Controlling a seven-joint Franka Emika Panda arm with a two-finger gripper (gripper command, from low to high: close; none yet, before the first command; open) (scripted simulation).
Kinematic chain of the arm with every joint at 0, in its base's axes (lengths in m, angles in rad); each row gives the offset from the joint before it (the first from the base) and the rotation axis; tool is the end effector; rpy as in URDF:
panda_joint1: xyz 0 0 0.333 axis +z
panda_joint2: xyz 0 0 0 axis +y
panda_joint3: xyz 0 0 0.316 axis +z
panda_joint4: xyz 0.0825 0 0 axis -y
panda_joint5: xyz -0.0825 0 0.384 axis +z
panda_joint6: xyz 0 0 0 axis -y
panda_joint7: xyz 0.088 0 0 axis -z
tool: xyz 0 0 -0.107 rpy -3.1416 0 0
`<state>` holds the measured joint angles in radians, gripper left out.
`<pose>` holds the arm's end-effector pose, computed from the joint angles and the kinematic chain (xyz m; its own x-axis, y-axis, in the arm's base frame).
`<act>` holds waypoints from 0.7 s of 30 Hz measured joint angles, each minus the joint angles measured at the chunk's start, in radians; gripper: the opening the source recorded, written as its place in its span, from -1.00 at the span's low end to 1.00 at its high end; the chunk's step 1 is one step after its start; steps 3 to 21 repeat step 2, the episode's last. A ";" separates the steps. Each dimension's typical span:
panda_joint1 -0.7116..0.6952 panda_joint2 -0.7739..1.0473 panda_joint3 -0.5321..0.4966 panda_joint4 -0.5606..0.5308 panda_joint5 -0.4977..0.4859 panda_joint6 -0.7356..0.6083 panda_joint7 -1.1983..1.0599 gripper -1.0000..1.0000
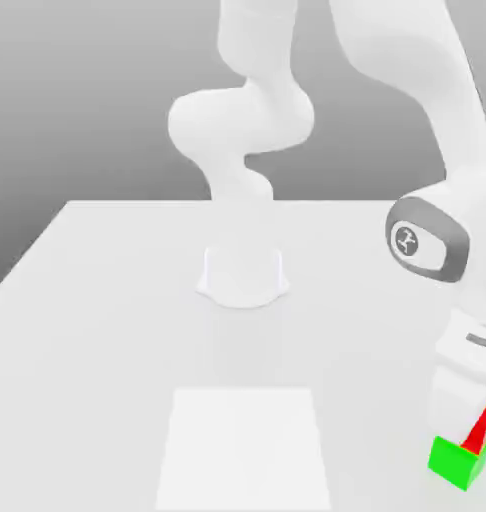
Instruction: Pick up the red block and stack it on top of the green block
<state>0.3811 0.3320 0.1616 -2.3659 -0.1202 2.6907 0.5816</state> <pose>0.4314 0.2685 0.1882 0.9982 0.0607 -0.0004 0.0607 -0.9982 0.0000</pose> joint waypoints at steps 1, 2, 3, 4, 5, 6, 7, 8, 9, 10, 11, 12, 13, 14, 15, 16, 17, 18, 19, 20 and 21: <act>0.000 0.000 0.000 0.000 0.000 0.000 0.000 1.00; 0.000 0.000 0.000 0.000 0.000 0.000 0.000 1.00; 0.000 0.000 0.000 0.000 0.000 0.000 0.000 1.00; 0.000 0.000 0.000 0.000 0.000 0.000 0.000 1.00; 0.000 0.000 0.000 0.000 0.000 0.000 0.000 1.00; 0.000 0.000 0.000 0.000 0.000 0.000 0.000 1.00; 0.000 0.000 0.000 0.000 0.000 0.000 0.000 1.00; 0.000 0.000 0.000 0.000 0.000 0.000 0.000 1.00; 0.000 0.000 0.000 0.000 0.000 0.000 0.000 1.00; 0.000 0.000 0.000 0.000 0.000 0.000 0.000 1.00; 0.000 0.000 0.000 0.000 0.000 0.000 0.000 1.00; 0.000 0.000 0.000 0.000 0.000 0.000 0.000 1.00; 0.000 0.000 0.000 0.000 0.000 0.000 0.000 1.00; 0.000 0.000 0.000 0.000 0.000 0.000 0.000 1.00; 0.000 0.000 0.000 0.000 0.000 0.000 0.000 1.00; 0.000 0.000 0.000 0.000 0.000 0.000 0.000 1.00; 0.000 0.000 0.000 0.000 0.000 0.000 0.000 1.00; 0.000 0.000 0.000 0.000 0.000 0.000 0.000 1.00; 0.000 0.000 0.000 0.000 0.000 0.000 0.000 1.00; 0.000 0.000 0.000 0.000 0.000 0.000 0.000 1.00; 0.000 0.000 0.000 0.000 0.000 0.000 0.000 1.00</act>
